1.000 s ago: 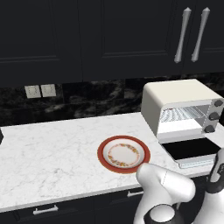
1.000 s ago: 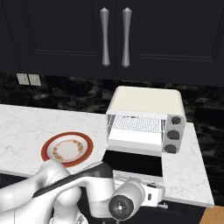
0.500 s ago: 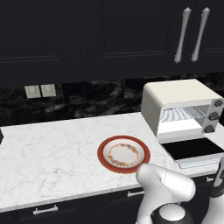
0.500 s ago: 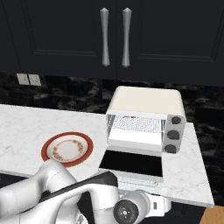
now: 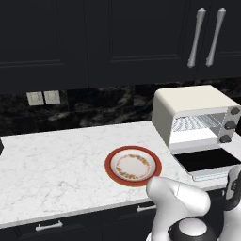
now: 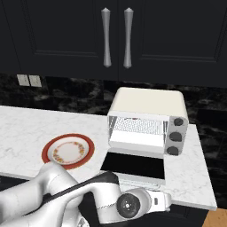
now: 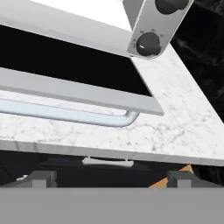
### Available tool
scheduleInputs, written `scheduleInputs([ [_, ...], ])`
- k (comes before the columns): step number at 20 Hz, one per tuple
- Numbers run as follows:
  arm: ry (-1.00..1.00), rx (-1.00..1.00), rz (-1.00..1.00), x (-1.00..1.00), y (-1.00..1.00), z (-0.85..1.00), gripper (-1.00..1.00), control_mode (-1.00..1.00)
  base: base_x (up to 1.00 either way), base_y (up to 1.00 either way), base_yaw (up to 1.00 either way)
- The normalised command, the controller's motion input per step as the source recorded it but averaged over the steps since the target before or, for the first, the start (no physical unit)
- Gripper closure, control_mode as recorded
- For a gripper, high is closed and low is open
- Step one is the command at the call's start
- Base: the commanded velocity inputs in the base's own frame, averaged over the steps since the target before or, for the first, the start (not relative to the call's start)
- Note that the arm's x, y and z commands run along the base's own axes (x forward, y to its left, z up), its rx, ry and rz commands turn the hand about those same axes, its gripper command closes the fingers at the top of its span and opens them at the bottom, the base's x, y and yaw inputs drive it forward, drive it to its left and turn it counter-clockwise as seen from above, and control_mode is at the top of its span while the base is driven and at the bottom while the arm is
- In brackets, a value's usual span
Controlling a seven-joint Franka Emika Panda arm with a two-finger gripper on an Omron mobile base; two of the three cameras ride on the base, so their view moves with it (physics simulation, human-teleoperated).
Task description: Pick up the kebab skewer and baguette bread, and place them inside the toaster oven. Close the toaster oven door and start by setting the timer.
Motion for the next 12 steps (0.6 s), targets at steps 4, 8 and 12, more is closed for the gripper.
scheduleInputs([
  [4,0.0,0.09,0.01,0.34,0.0,0.0,-1.0,-1.0,0.0,0.0,0.0],
  [8,-0.02,0.18,0.11,0.12,0.0,-0.06,-1.0,-1.0,0.0,0.0,0.0],
  [12,-0.04,0.11,0.17,0.03,0.0,-0.23,-1.0,-1.0,0.0,0.0,0.0],
])
